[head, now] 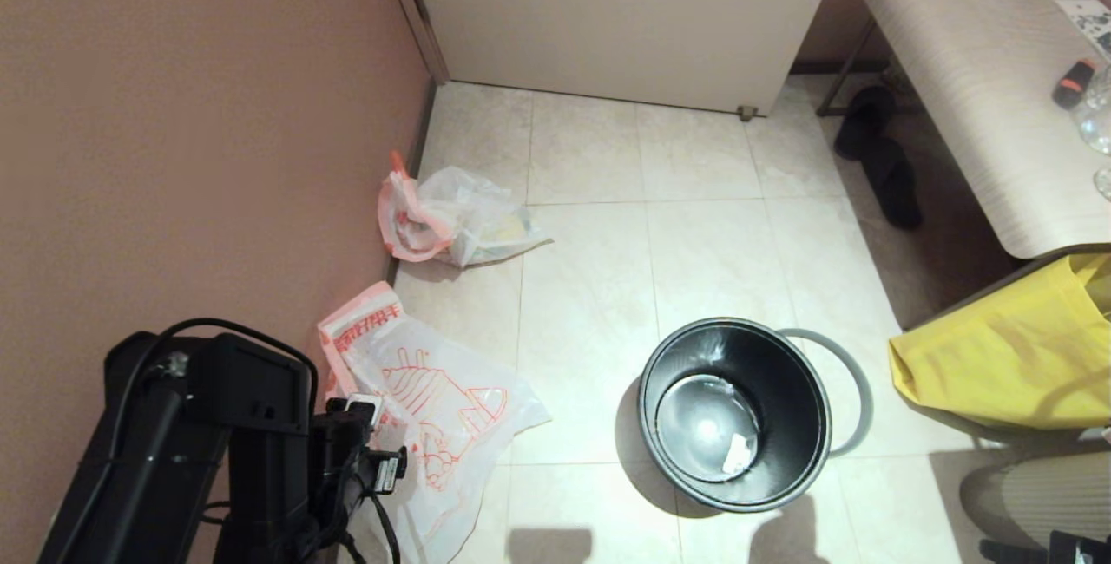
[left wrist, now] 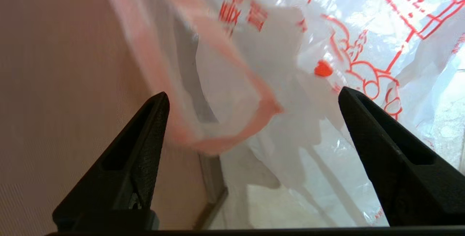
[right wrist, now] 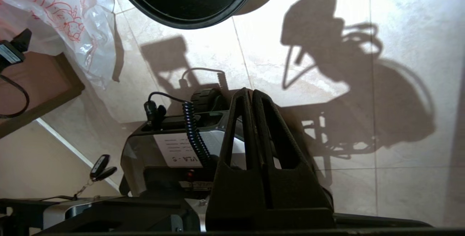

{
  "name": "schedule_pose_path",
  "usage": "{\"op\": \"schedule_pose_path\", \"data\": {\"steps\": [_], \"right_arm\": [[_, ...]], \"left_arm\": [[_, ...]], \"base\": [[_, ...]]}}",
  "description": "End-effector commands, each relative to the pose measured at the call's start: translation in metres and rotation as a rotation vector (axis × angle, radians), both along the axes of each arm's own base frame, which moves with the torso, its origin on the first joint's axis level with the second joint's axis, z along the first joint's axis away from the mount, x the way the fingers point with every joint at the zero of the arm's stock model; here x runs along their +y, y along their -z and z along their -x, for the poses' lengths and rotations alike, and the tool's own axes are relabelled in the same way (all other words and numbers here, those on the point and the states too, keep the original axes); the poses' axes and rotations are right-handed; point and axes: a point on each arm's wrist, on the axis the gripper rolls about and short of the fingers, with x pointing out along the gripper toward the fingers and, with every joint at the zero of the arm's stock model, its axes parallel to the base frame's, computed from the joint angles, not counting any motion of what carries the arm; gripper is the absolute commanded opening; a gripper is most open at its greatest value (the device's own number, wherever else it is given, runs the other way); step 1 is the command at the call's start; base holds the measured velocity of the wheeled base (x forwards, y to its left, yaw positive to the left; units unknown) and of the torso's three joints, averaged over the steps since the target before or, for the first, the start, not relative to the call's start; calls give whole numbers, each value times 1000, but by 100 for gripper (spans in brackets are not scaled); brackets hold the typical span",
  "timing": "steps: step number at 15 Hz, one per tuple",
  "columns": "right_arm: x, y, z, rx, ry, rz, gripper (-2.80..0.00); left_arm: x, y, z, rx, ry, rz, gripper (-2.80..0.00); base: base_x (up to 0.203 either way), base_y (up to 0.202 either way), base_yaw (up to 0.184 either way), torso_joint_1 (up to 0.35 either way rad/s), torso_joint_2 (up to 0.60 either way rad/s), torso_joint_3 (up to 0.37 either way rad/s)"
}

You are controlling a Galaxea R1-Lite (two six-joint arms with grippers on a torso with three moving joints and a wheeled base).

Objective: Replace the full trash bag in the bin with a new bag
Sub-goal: Pick up a new trash bag

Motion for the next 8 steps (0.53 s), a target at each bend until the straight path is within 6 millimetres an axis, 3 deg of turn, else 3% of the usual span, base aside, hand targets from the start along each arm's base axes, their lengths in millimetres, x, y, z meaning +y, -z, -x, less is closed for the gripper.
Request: {"op": "schedule_pose_path", "data": {"steps": [1,4,8], "right_arm": [[0,0,0,0,0,1,-280],[1,0,-3,6,0,6,-280],[5,-1,-6,12,-17,10,-280]], "left_arm": [[-3,-5,-8,-60,28,-20,0],[-12,-6,-14,-59,105,-114,0],[-17,-8,-28,-64,74,-155,0]], "base": [[0,0,0,0,0,0],[0,0,0,0,0,0],[0,0,0,0,0,0]]}}
